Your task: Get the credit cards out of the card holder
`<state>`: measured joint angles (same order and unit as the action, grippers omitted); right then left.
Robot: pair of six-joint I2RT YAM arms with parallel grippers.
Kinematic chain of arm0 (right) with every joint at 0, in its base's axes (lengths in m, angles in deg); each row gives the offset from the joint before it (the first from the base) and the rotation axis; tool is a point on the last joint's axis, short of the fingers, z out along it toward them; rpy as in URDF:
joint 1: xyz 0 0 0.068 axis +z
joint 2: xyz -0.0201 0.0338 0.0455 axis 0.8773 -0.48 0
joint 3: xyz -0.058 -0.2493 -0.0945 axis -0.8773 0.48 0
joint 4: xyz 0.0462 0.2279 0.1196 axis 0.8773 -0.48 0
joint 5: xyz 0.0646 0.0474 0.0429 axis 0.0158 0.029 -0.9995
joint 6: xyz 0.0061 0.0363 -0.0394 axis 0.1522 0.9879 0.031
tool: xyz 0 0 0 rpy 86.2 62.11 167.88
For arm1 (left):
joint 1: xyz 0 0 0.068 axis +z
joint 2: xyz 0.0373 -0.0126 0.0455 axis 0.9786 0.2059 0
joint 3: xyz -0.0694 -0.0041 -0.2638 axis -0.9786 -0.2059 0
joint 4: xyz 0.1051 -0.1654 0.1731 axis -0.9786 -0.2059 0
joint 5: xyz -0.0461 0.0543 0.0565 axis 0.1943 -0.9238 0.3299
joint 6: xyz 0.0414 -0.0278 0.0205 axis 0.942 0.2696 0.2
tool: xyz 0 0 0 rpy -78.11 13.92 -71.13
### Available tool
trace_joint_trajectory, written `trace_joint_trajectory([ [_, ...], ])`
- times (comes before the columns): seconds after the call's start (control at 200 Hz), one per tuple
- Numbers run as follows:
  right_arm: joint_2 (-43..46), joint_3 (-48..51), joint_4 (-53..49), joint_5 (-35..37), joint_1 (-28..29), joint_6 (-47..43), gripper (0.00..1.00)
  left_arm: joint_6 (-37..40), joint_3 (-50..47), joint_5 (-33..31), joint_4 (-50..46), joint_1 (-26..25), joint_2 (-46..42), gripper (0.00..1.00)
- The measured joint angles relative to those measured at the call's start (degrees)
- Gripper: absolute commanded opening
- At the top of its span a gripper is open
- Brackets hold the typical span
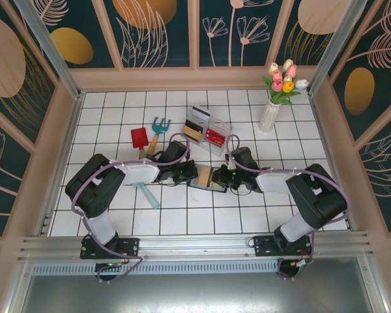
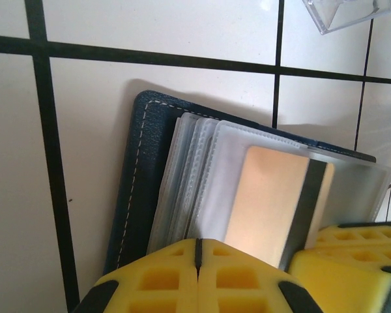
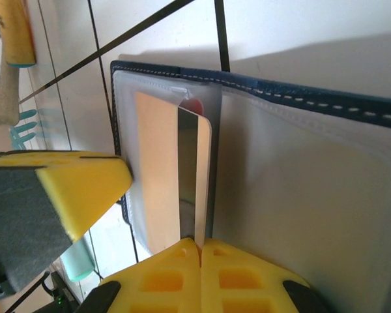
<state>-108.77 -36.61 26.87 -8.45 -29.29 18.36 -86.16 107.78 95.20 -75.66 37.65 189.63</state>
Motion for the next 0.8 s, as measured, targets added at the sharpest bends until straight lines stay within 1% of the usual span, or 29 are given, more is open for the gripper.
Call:
trace_joint_trajectory([
  [0.195,4.87,1.86,-1.38,0.11,-0.13,0.04,0.04,-0.57,-0.24,0.00,0.28,0.02,-0.15,0.08],
  [0.325,7.06,2.01,-2.49,0.22,-0.13,0.20,0.03,-0.94,-0.02,-0.26,-0.07,0.02,-0.24,0.15],
  [0.42,9.42,2.21,-3.63,0.26,-0.15,0.44,0.02,-1.55,0.81,-1.51,-1.38,0.02,-0.61,0.24],
  [0.55,13.00,2.19,-5.35,0.20,-1.68,0.42,0.02,-2.12,2.73,-4.13,-3.56,0.28,-1.73,0.36],
  [0.666,14.88,1.49,-7.28,0.17,-2.29,0.11,0.02,-1.99,4.07,-4.68,-3.98,0.92,-4.15,0.47],
  [0.796,15.54,-0.02,-7.65,-0.66,-2.45,-0.07,0.02,-1.79,4.39,-4.17,-3.61,2.32,-7.78,0.65],
])
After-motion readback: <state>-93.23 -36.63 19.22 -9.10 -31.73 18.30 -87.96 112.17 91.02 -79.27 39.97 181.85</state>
